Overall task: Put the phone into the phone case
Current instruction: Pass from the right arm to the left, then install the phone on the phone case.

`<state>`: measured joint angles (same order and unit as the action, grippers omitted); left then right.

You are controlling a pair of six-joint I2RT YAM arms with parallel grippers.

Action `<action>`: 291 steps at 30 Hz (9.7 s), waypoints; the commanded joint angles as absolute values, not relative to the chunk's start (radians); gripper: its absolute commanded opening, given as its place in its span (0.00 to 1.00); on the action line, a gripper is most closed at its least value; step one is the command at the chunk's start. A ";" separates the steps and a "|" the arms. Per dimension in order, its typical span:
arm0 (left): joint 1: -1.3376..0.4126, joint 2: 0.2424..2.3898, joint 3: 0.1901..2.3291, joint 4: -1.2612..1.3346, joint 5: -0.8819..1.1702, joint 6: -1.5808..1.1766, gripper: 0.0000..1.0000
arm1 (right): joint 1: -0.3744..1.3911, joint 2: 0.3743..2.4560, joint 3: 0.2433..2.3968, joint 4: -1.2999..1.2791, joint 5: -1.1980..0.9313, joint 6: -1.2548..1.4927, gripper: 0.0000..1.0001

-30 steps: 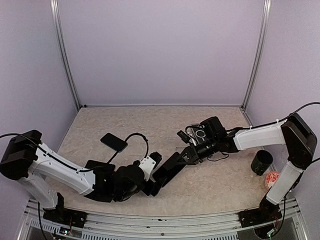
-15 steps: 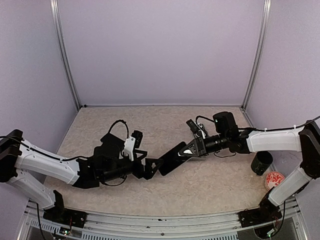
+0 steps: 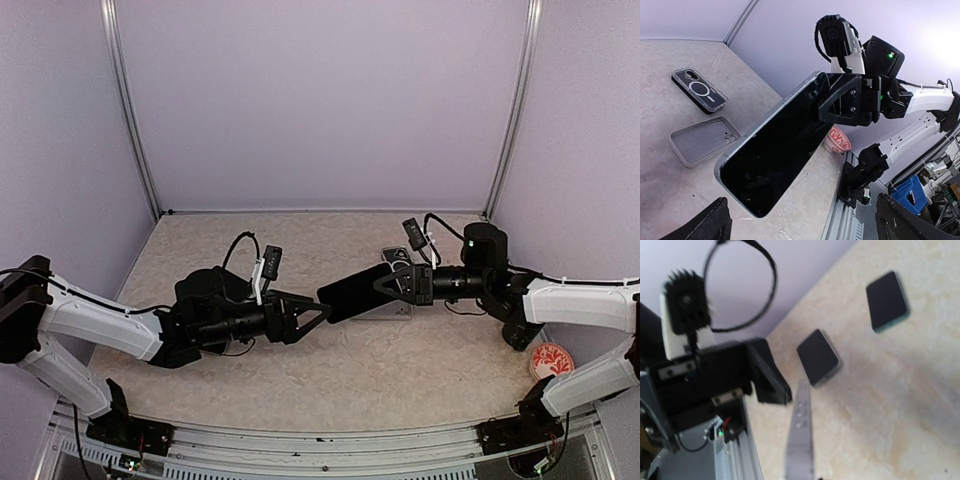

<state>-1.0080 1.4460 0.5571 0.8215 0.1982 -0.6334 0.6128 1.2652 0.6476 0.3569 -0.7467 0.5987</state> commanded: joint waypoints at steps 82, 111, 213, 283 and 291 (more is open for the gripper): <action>-0.998 1.740 0.722 1.118 0.302 -0.790 0.04 | 0.606 1.229 0.589 0.559 -0.732 0.683 0.58; -0.917 1.696 0.867 0.616 0.297 -0.665 0.00 | 0.478 1.253 0.643 0.081 -0.426 0.551 0.81; -0.758 2.344 1.566 0.200 0.750 -0.989 0.00 | 0.411 1.667 0.692 0.250 -0.527 0.530 0.99; -0.764 2.244 1.268 0.503 0.577 -1.309 0.00 | 0.600 1.706 0.664 0.345 -0.539 0.614 0.99; -0.764 2.250 1.240 0.548 0.592 -1.339 0.00 | 0.626 1.726 0.682 0.338 -0.537 0.616 0.99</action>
<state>-0.7643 2.2620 1.2655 0.5358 0.6472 -1.3060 0.5655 1.6917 0.6777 0.3355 -0.4236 0.5964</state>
